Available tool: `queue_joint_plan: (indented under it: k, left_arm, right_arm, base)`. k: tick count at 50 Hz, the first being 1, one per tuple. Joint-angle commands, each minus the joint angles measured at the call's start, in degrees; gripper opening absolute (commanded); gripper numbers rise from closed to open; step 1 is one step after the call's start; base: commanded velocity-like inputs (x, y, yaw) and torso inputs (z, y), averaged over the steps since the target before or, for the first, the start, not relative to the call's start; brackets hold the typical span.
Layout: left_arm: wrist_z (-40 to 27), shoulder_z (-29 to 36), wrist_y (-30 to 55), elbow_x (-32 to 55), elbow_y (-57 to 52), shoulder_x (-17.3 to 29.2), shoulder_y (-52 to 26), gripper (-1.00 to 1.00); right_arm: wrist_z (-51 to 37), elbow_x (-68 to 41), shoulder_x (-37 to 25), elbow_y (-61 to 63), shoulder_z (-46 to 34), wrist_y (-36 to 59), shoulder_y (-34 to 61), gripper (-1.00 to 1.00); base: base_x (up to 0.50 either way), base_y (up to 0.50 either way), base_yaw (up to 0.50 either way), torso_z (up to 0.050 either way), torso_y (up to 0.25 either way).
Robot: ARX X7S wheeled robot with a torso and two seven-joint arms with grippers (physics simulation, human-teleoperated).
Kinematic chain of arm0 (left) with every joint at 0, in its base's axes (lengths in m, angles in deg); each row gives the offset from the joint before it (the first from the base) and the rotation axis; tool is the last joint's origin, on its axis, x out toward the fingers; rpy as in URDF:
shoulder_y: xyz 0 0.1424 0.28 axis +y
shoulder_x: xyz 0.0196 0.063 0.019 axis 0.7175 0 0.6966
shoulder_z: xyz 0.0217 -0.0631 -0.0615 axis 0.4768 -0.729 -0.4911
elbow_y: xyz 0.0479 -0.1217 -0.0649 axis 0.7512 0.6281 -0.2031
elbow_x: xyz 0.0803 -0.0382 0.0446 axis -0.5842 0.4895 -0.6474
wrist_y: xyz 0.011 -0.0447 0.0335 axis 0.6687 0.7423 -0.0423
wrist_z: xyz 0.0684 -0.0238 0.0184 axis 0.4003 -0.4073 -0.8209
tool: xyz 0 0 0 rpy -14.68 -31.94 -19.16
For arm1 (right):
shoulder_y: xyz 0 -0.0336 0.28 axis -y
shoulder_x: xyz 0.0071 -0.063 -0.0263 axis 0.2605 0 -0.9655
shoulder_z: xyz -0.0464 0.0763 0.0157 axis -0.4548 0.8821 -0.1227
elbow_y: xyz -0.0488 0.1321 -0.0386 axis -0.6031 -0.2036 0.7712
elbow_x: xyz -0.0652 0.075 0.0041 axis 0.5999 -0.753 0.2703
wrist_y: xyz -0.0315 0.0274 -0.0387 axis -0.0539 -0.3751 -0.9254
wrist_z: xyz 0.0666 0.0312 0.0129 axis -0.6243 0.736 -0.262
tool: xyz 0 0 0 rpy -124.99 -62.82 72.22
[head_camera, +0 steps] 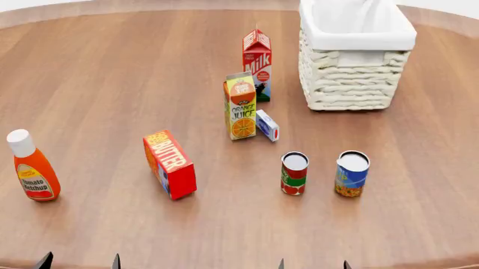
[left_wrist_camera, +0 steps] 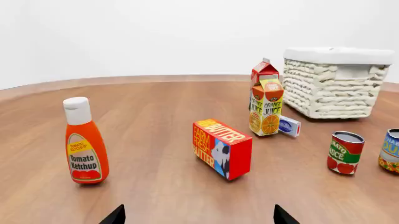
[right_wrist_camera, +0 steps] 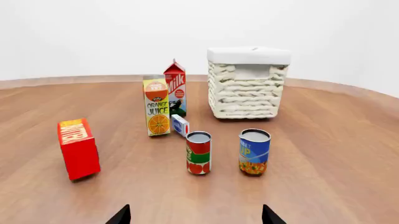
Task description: Pick up the alphabet soup and the tomato sauce, and put them in the basket.
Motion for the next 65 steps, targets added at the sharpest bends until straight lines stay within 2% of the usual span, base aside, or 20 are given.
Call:
queue_joint_plan:
  k: [1, 12, 15, 23, 25, 27, 28, 30, 31, 36, 43, 44, 47, 50, 53, 55, 57, 61, 63, 65]
  left_arm:
    - [-2.29, 2.29, -0.14, 1.89, 0.12, 1.89, -0.06, 1.00]
    - [-3.46, 1.67, 0.05, 5.91, -2.54, 3.47, 1.57, 1.00]
    - [-4.60, 1.53, 1.78, 5.27, -7.16, 4.47, 2.20, 1.00]
    - [-9.53, -3.19, 9.17, 0.57, -30.50, 8.84, 5.15, 1.00]
    - [-10.36, -4.14, 10.38, -0.66, -32.80, 9.63, 5.40, 1.00]
    - [-10.07, -5.96, 10.98, 1.20, -36.38, 10.17, 6.14, 1.00]
    - [-10.14, -6.17, 11.28, 0.92, -38.10, 10.50, 6.52, 1.00]
    - [-9.81, -5.88, 10.89, 0.07, -41.50, 11.29, 7.66, 1.00]
    - [-10.08, -6.03, 11.62, -0.01, -43.53, 11.18, 8.03, 1.00]
    - [-10.07, -4.97, 13.16, -0.64, -46.30, 11.51, 7.99, 1.00]
    - [-9.93, -4.34, 14.15, -0.22, -47.32, 11.85, 7.57, 1.00]
    - [-9.88, -4.20, 14.42, -0.23, -47.71, 11.95, 7.51, 1.00]
    - [-9.92, -4.08, 15.26, -0.15, -49.11, 12.10, 7.41, 1.00]
    - [-9.84, -3.45, 15.96, -0.46, -49.78, 12.36, 7.12, 1.00]
    - [-9.84, -3.31, 15.52, -0.04, -49.16, 12.34, 7.03, 1.00]
    - [-9.90, -2.98, 15.47, -0.16, -49.01, 12.38, 7.00, 1.00]
    - [-9.90, -2.74, 15.56, -0.20, -49.19, 12.47, 7.05, 1.00]
    - [-9.93, -2.65, 15.74, -0.01, -49.52, 12.67, 6.95, 1.00]
    - [-10.33, -2.74, 14.89, -0.34, -49.65, 12.62, 7.24, 1.00]
    - [-10.19, -2.88, 14.77, 0.46, -49.47, 12.60, 7.25, 1.00]
  right_arm:
    - [-1.25, -0.94, -0.94, -0.44, -1.25, -0.32, 0.15, 1.00]
    - [-3.39, -2.61, -3.03, 3.22, -2.81, 0.23, -0.45, 1.00]
    - [-4.26, -2.52, -3.53, 8.11, -2.79, 0.69, -0.01, 1.00]
    - [-5.69, -4.26, -5.76, 26.12, -0.73, 8.45, 2.76, 1.00]
    - [-5.70, -6.15, -6.33, 30.34, 0.19, 11.68, 3.32, 1.00]
    - [-5.77, -6.44, -6.66, 31.71, 0.86, 9.27, 2.05, 1.00]
    - [-6.16, -7.08, -7.13, 34.88, 1.23, 12.65, 2.88, 1.00]
    - [-6.18, -7.37, -7.33, 36.10, 1.52, 11.33, 1.75, 1.00]
    - [-6.77, -8.44, -7.90, 40.75, 1.80, 16.56, 2.94, 1.00]
    - [-6.16, -7.31, -8.03, 40.44, 0.02, 11.87, -0.22, 1.00]
    - [-7.24, -9.91, -9.09, 44.92, 1.34, 17.72, 1.88, 1.00]
    - [-6.79, -9.23, -8.79, 42.49, 1.00, 13.91, 0.55, 1.00]
    - [-6.95, -9.43, -9.00, 43.02, 1.01, 13.78, 0.30, 1.00]
    - [-7.83, -10.38, -9.59, 46.52, 1.33, 18.00, 1.78, 1.00]
    - [-7.47, -9.41, -9.28, 43.92, 0.71, 13.59, 0.03, 1.00]
    - [-7.48, -9.70, -9.43, 44.31, 0.61, 13.76, -0.19, 1.00]
    - [-8.29, -11.03, -9.95, 47.48, 1.13, 18.43, 1.49, 1.00]
    - [-7.83, -10.43, -9.59, 44.99, 0.55, 13.97, -0.31, 1.00]
    - [-8.62, -11.52, -10.11, 47.95, 0.74, 18.44, 1.32, 1.00]
    - [-7.98, -10.92, -9.72, 45.34, 0.32, 14.22, -0.40, 1.00]
  base:
    - [0.00, 0.00, 0.00, 0.000, 0.000]
    - [0.00, 0.00, 0.00, 0.000, 0.000]
    - [0.00, 0.00, 0.00, 0.000, 0.000]
    - [0.00, 0.00, 0.00, 0.000, 0.000]
    - [0.00, 0.00, 0.00, 0.000, 0.000]
    - [0.00, 0.00, 0.00, 0.000, 0.000]
    - [0.00, 0.00, 0.00, 0.000, 0.000]
    - [0.00, 0.00, 0.00, 0.014, 0.000]
    - [0.00, 0.00, 0.00, 0.050, 0.000]
    - [0.00, 0.00, 0.00, 0.050, 0.000]
    - [0.00, 0.00, 0.00, 0.050, 0.000]
    - [0.00, 0.00, 0.00, 0.050, 0.000]
    - [0.00, 0.00, 0.00, 0.050, 0.000]
    - [0.00, 0.00, 0.00, 0.050, 0.000]
    - [0.00, 0.00, 0.00, 0.050, 0.000]
    - [0.00, 0.00, 0.00, 0.050, 0.000]
    - [0.00, 0.00, 0.00, 0.050, 0.000]
    - [0.00, 0.00, 0.00, 0.050, 0.000]
    - [0.00, 0.00, 0.00, 0.050, 0.000]
    - [0.00, 0.00, 0.00, 0.050, 0.000]
